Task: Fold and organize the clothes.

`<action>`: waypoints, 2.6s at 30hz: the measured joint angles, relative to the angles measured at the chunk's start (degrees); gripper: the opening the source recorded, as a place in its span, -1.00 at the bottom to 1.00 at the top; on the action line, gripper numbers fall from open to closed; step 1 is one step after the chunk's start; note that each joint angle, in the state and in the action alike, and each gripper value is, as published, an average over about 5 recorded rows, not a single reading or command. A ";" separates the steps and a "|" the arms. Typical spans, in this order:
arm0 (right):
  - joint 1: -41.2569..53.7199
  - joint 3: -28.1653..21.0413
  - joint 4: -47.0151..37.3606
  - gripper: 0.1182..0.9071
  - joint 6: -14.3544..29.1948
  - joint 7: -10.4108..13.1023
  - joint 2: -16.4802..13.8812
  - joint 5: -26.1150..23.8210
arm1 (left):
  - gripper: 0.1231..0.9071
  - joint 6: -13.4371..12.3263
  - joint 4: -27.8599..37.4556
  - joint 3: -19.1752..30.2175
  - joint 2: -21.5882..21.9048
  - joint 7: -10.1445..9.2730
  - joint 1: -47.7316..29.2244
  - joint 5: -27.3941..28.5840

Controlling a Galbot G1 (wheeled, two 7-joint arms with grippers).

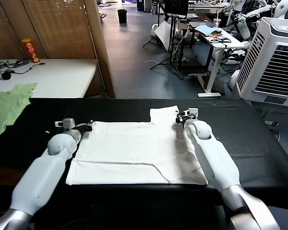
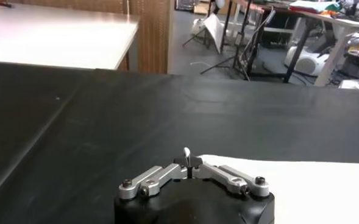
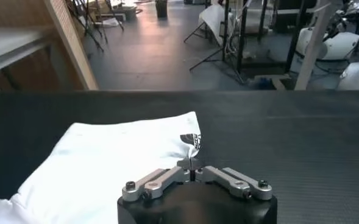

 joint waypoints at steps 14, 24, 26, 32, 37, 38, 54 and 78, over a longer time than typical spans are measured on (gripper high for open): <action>-12.74 3.52 22.95 -0.99 -0.98 -2.08 -9.61 0.26 | -0.99 -0.34 -15.69 -6.52 6.77 -2.45 10.46 -2.72; -24.84 5.89 37.54 -0.99 -8.61 1.03 -15.30 0.35 | -0.99 -1.35 -30.40 -14.25 12.01 -3.21 26.54 -2.88; -27.23 6.13 40.04 -0.99 -9.87 1.27 -16.04 0.35 | -0.99 -1.33 -32.58 -16.01 12.09 -3.61 29.98 -2.24; -33.56 6.81 45.42 -0.99 -12.18 1.78 -17.35 0.27 | -0.99 -1.96 -37.18 -20.86 11.57 -3.67 39.94 -0.43; -37.60 7.36 47.94 -0.99 -12.89 2.08 -17.65 -0.01 | -0.99 -2.51 -38.80 -22.79 11.13 -3.63 45.23 0.06; -38.22 7.43 48.26 -0.99 -12.93 2.13 -17.66 -0.08 | -0.99 -2.55 -39.10 -23.00 11.08 -3.64 45.94 0.12; -44.26 11.78 53.14 0.02 -14.37 2.17 -17.76 1.26 | -0.41 -0.28 -43.80 -24.67 8.78 -4.31 51.79 3.44; -29.99 10.54 35.75 0.68 -5.69 8.04 -4.54 -0.62 | 0.72 -0.94 -30.72 -20.33 1.64 -3.74 34.04 -2.99</action>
